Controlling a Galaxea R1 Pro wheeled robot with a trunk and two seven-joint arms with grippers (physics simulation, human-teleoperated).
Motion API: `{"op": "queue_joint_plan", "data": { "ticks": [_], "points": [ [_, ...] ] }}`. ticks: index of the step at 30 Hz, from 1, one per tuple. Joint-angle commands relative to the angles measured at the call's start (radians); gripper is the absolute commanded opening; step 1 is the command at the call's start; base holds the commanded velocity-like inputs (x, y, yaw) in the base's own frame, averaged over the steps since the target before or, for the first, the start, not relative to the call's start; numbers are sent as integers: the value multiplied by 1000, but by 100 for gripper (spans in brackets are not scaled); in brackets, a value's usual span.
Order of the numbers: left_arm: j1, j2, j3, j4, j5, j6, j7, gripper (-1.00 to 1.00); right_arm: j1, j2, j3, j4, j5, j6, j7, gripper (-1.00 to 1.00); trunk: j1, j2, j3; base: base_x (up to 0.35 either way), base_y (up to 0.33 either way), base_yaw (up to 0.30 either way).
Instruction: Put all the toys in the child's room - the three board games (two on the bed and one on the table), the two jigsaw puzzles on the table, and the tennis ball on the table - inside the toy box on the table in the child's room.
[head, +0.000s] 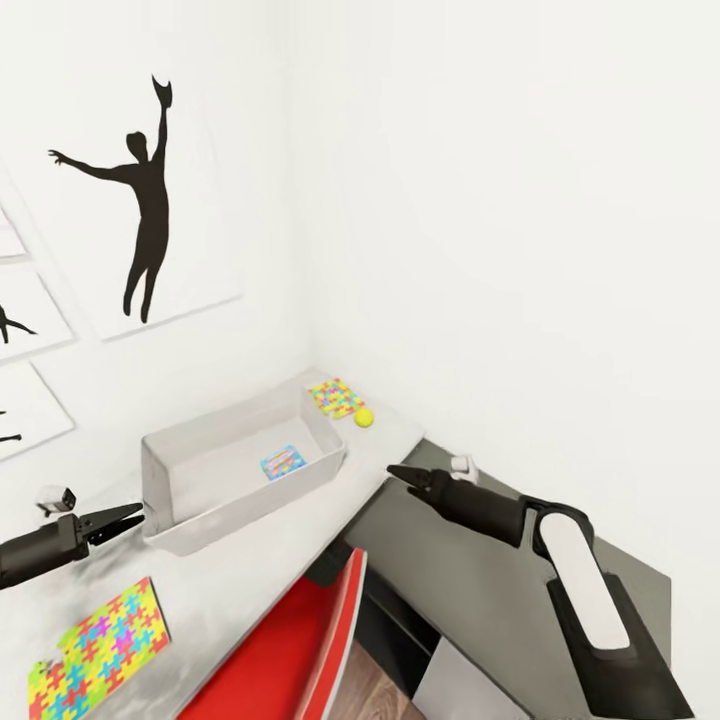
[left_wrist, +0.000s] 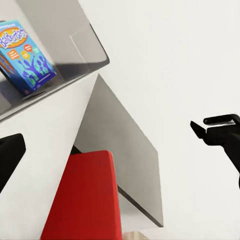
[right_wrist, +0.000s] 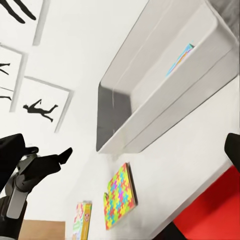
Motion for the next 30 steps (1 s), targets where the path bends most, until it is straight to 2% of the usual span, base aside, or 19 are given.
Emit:
{"op": "queue_joint_plan", "data": {
  "ticks": [1,9,17,21,25,30],
  "points": [
    [2,0,2,-1,-1,11,-5,100,1,-1,0,-2,9,-1,8,100,1,-2,-1,0,0,-182],
    [11,-1,7,-2,-2,9,-5,100,21,-10,13,-7,8,-46,9,100,1,-2,11,0,0,-164],
    [12,-4,2,-3,-2,1,-5,100,72,-11,46,-8,8,-110,41,100,1,-2,22,0,0,-147],
    [12,-5,2,-4,-1,-15,-5,100,118,-12,64,-8,9,-163,74,100,1,-2,28,0,0,-141],
    [12,-5,1,-4,-1,-20,-5,100,135,-13,90,-9,9,-191,94,100,1,-2,33,0,0,-139],
    [12,-5,1,-4,-1,-21,-5,100,141,-14,104,-9,10,-203,102,100,1,-2,39,0,0,-134]
  ]
}}
